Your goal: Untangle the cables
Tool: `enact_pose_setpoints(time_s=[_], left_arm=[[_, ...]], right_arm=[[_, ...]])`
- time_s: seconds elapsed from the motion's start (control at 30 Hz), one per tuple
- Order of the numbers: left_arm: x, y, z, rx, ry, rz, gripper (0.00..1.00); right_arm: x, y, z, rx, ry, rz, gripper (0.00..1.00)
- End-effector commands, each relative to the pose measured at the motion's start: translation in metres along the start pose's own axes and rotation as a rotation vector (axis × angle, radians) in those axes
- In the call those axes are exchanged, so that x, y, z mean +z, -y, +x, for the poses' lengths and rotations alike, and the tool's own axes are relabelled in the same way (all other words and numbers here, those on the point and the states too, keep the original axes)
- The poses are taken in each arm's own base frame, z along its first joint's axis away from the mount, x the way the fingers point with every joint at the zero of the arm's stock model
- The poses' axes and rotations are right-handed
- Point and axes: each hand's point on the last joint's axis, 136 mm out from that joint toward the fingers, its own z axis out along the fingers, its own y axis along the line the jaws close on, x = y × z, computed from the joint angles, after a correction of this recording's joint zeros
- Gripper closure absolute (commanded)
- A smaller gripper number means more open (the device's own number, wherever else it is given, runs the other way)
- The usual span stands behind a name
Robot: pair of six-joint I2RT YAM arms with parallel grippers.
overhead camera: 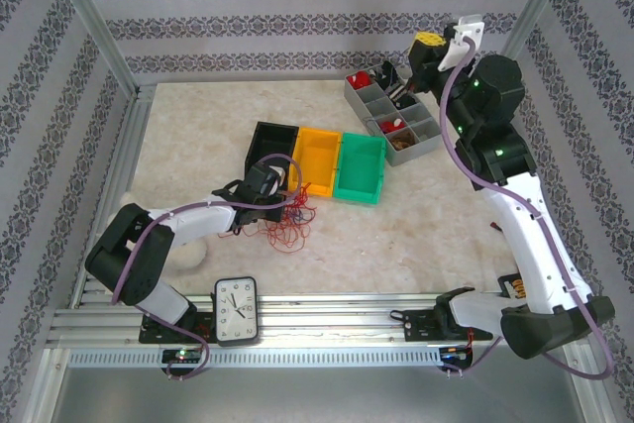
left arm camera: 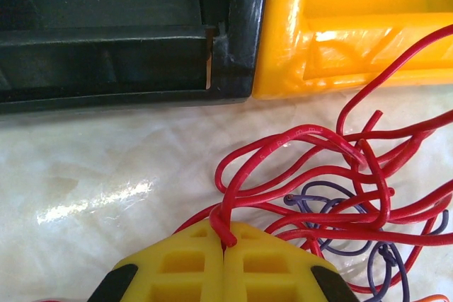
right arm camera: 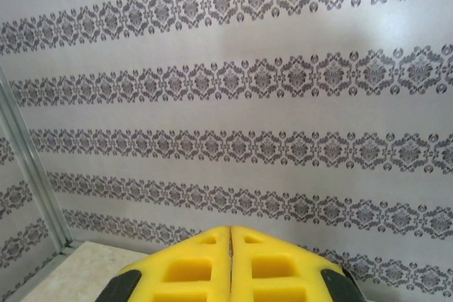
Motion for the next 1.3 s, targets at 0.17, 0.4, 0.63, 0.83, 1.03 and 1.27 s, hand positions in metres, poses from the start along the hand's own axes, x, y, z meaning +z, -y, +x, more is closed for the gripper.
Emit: enact_pose_setpoints(time_s=[0.17, 0.4, 0.63, 0.83, 1.03, 1.27], left_arm=[[0.005, 0.005, -0.009, -0.011, 0.017, -0.002, 1.00], [0.006, 0.003, -0.008, -0.012, 0.011, -0.011, 1.00], [0.009, 0.004, -0.006, -0.005, 0.001, -0.007, 1.00], [0.012, 0.005, -0.005, -0.002, -0.013, -0.004, 1.00], [0.015, 0.005, -0.004, 0.000, -0.017, -0.003, 1.00], [0.017, 0.003, -0.001, 0.002, -0.025, -0.010, 1.00]], right_arm=[[-0.015, -0.018, -0.049, -0.055, 0.147, -0.062, 1.00], [-0.021, -0.030, -0.085, -0.115, 0.232, -0.099, 1.00], [-0.030, -0.033, -0.099, -0.151, 0.271, -0.104, 1.00], [-0.036, -0.036, -0.112, -0.177, 0.316, -0.111, 1.00], [-0.037, -0.041, -0.142, -0.249, 0.398, -0.101, 1.00], [-0.042, -0.047, -0.167, -0.319, 0.473, -0.104, 1.00]])
